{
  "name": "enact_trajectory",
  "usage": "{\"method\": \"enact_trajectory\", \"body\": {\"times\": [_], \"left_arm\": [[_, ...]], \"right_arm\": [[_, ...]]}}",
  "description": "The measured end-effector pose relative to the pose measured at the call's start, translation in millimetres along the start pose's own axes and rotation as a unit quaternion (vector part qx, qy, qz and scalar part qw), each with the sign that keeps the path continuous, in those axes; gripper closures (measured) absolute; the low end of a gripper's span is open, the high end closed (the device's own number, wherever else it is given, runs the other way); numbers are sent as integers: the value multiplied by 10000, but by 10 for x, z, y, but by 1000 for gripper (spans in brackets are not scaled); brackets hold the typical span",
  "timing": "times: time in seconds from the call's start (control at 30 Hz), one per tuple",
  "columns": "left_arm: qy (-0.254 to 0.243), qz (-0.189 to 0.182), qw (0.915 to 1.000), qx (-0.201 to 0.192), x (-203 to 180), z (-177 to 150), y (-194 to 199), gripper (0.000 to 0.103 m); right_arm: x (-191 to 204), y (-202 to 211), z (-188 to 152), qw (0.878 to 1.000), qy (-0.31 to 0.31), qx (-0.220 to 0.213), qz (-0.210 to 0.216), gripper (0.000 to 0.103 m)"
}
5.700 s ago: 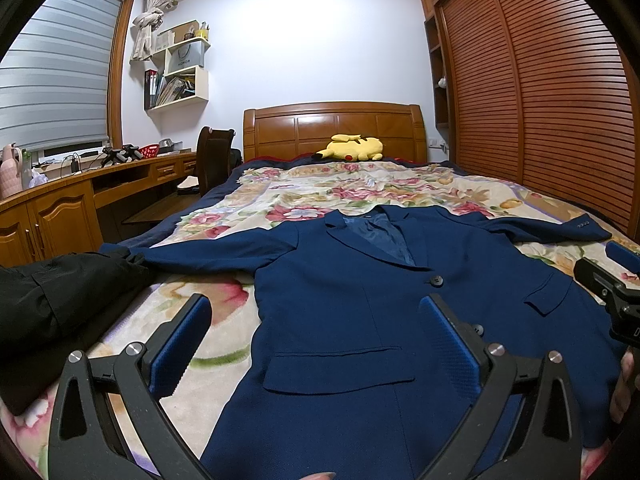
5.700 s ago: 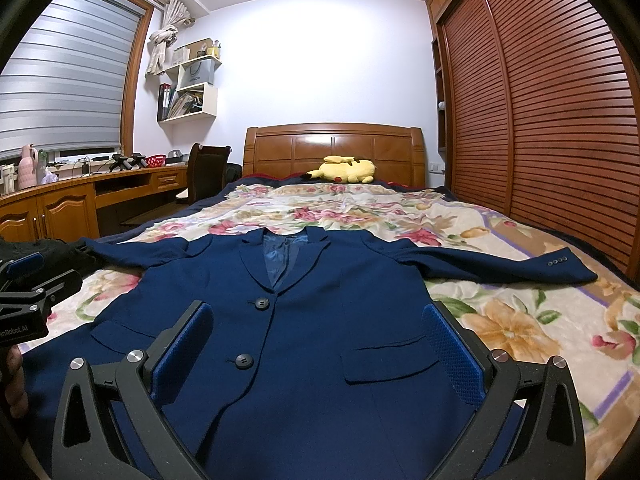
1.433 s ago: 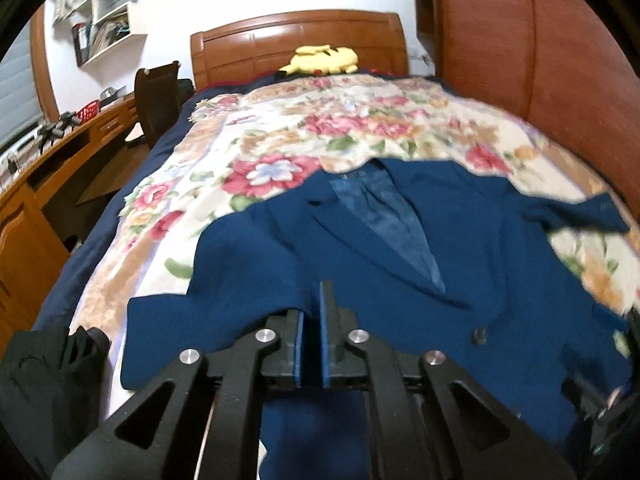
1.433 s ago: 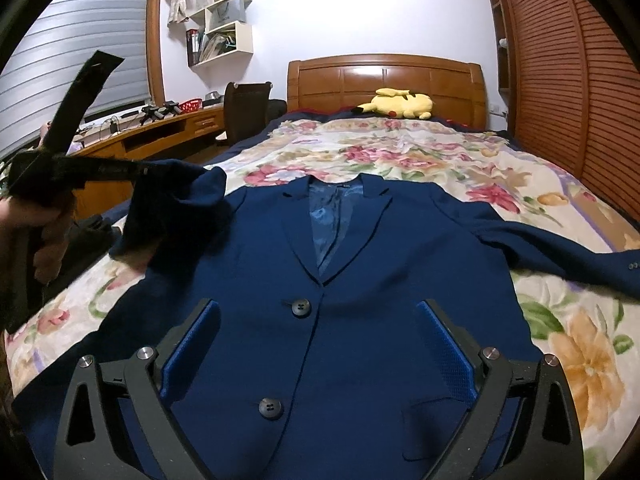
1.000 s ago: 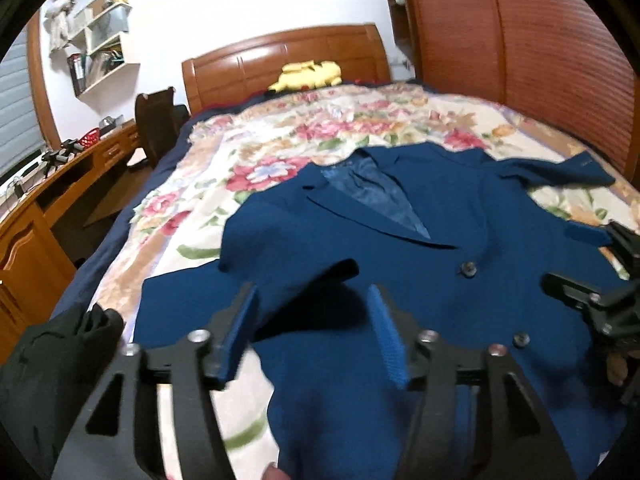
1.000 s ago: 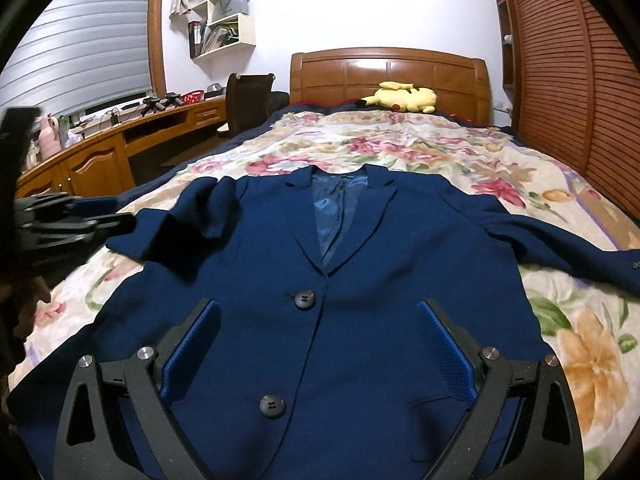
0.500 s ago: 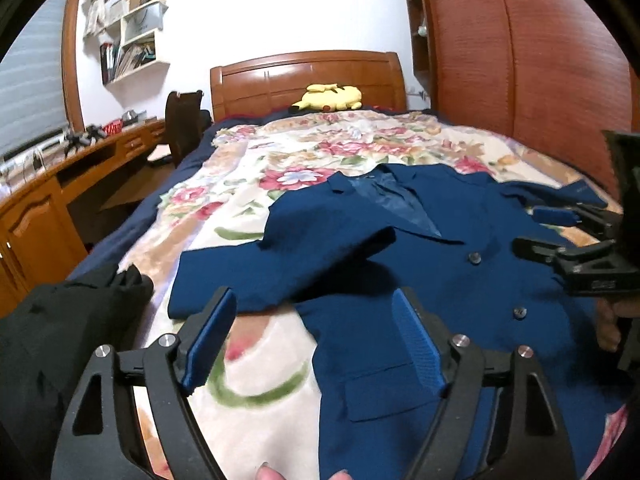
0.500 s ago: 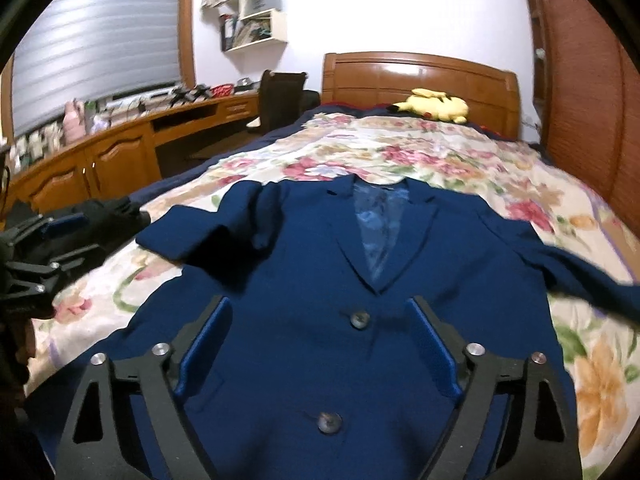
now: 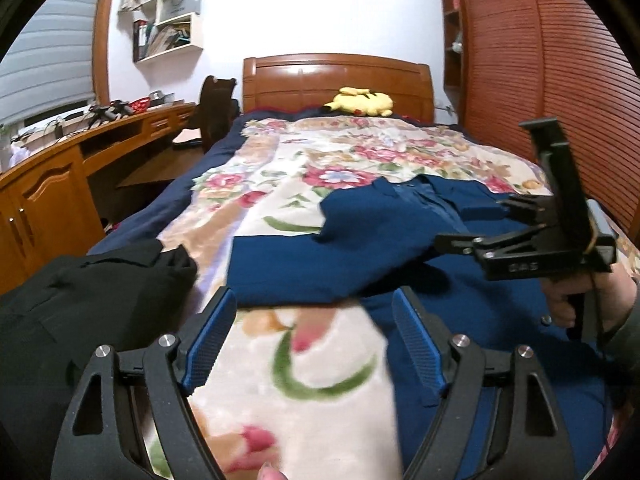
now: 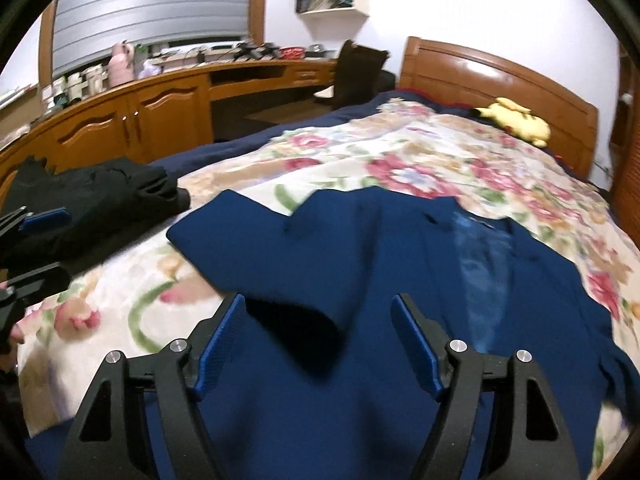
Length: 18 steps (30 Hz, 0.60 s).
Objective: Fold large clothes
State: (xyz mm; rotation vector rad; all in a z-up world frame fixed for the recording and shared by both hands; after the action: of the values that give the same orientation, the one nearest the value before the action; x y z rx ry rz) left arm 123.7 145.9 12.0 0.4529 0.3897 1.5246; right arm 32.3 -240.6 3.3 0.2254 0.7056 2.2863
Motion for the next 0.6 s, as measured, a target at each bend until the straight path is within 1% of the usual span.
{"method": "enact_trajectory", "body": {"times": [0.1,0.23,0.47,0.6], "left_arm": [[7,115,9999,-31,116,-1,11,22],[71,139,9999,-48,236,0,14,22],[172,150,9997,-82,388,10,37,22],[226,153,9996,-95,428,21,45,22]], "right_arm": [[92,-186,84,9997,123,42,202,28],[204,-355,132,9981,328,139,512,28],[352,-912,-11,9920,761,821,585,28],[396,-1167,-10,9887,836,1058,658,29]]}}
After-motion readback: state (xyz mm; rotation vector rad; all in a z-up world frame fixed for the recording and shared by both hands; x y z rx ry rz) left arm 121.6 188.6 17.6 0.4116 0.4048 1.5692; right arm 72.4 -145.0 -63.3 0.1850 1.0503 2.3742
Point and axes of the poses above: each gripper's, at about its wrist camera, not at the fingertips, and y roughly against the way its jaws point, x to its left, z to its top, the point moved 5 cm from there along -y, roughly the way its jaws point, and after that the axes turned 4 degrees about z, right-handed, at the moved point
